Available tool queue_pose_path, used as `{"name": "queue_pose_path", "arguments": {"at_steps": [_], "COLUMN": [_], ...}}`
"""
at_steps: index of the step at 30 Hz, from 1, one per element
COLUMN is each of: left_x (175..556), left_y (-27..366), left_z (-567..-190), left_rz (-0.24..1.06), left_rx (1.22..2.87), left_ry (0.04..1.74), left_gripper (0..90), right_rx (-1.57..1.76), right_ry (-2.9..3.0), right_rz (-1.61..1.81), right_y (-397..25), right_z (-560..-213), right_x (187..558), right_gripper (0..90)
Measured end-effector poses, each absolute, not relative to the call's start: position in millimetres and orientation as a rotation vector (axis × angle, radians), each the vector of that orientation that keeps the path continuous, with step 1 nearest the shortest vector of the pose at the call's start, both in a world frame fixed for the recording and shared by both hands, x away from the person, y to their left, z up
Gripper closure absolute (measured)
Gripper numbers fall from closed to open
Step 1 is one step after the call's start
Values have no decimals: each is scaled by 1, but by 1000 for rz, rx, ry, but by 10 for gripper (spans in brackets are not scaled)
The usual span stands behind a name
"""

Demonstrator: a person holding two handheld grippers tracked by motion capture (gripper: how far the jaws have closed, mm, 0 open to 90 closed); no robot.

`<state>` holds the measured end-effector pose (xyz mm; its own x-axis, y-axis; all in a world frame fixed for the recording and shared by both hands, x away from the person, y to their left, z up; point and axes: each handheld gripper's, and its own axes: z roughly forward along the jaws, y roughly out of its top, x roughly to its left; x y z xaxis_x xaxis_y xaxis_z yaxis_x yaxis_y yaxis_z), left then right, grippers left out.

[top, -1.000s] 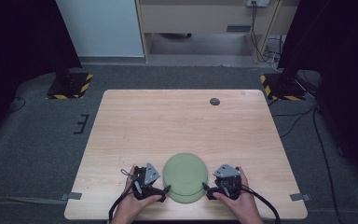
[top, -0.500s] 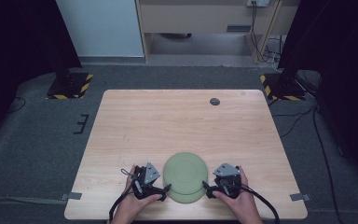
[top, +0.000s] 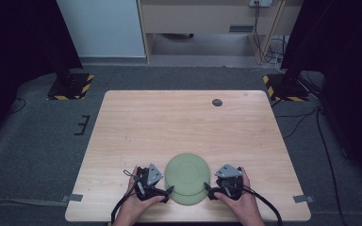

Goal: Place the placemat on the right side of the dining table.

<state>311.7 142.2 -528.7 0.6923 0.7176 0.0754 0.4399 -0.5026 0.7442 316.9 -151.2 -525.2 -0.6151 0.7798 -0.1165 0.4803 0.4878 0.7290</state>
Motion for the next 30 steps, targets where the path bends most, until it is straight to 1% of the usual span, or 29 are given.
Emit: {"name": "queue_pose_path", "arguments": {"at_steps": [9,14,21,24,30], "left_x": [316,315,317,318,320], "left_y": [141,142,148,152,148], "left_z": [-530,-529,-526,-526,-529], "left_rz": [491,491,532,531,545], "left_rx": [2165,2163,2154,2149,2154], "left_ry": [894,887,922,935,941], "left_gripper": [3,19,30,33,31], "right_rx": [1058,1051,1048,1050,1051], "right_ry": [2284,2287,2284,2282,2282], "right_rz": [926,927,929,933,932], "right_y": [-151,-151,-152,-152,-151], "right_z": [-526,-525,-524,-524,-524], "right_x": [320,318,317,317,318], "right_gripper": [42,50,50,51,51]}}
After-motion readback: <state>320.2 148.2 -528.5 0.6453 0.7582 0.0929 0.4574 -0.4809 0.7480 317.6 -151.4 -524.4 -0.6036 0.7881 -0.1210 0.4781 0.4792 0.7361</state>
